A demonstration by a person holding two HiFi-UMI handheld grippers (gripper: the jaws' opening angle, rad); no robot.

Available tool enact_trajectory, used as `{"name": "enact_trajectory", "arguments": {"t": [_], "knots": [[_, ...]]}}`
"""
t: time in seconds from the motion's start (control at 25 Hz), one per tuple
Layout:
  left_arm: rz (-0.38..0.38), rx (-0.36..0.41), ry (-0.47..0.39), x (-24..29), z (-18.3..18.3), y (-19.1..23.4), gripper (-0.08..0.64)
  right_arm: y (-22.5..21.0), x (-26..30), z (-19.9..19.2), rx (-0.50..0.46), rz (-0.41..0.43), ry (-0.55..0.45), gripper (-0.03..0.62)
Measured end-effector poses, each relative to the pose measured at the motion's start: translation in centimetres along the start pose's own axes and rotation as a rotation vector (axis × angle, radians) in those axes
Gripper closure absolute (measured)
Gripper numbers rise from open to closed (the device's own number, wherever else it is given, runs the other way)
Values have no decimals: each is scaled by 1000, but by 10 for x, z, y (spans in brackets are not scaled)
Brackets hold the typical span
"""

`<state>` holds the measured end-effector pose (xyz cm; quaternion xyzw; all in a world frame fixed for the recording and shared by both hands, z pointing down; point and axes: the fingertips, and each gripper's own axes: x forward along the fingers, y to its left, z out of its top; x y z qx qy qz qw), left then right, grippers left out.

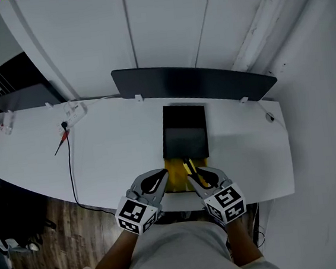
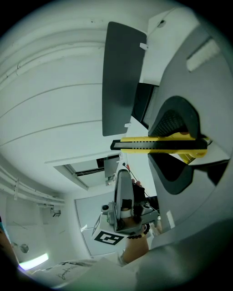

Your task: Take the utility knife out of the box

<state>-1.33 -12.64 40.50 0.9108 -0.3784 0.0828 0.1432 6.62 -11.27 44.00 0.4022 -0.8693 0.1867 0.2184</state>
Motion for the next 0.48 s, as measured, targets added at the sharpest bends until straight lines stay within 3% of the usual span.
{"name": "enact_trajectory", "arguments": {"t": [0.48], "knots": [[9, 2, 10, -13, -5, 0, 558, 5, 2, -6, -3, 1, 17, 460]]}}
